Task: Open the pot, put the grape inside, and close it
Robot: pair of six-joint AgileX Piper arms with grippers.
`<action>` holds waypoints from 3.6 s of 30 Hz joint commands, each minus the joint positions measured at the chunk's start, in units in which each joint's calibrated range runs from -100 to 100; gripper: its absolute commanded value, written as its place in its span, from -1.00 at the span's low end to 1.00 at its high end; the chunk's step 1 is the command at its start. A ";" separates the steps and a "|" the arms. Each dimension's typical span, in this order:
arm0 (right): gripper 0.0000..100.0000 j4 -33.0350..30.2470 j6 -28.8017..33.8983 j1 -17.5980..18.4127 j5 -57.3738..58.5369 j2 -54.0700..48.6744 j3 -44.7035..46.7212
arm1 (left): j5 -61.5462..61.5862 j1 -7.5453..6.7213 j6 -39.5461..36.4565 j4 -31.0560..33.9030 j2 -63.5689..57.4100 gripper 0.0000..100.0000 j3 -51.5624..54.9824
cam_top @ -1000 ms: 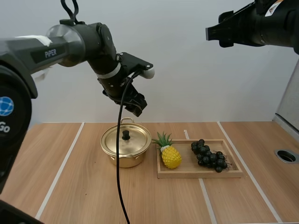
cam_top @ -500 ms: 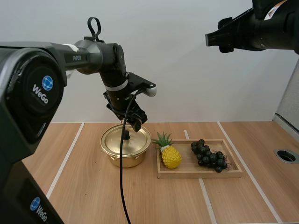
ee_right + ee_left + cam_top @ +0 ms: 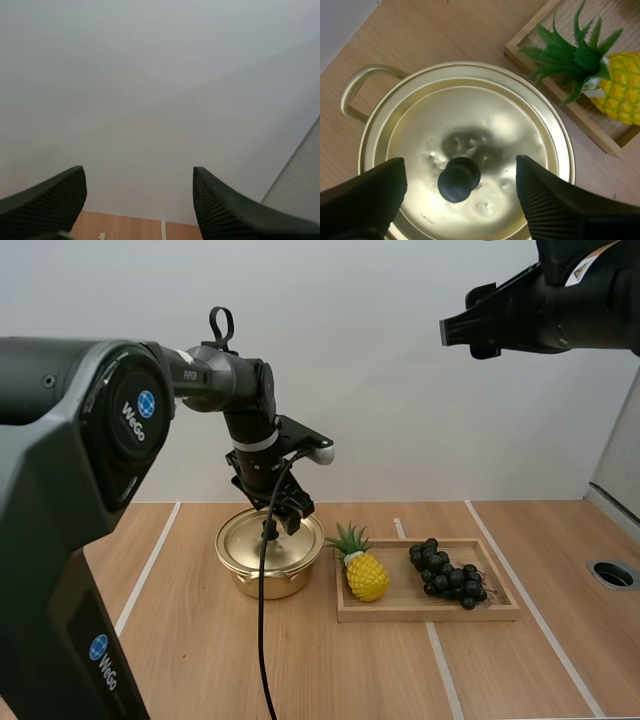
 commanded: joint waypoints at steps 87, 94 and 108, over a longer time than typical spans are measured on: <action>1.00 5.60 -7.55 -1.55 38.06 30.86 1.66 | -2.30 -0.08 -15.41 4.49 -42.50 -1.00 -68.58; 1.00 7.60 -18.34 -1.57 41.56 36.41 2.45 | -1.92 -0.08 -15.41 5.20 -42.38 -1.00 -68.58; 1.00 5.79 -25.24 -1.64 38.12 47.37 2.45 | -1.92 -0.08 -15.41 7.93 -41.33 -1.00 -68.58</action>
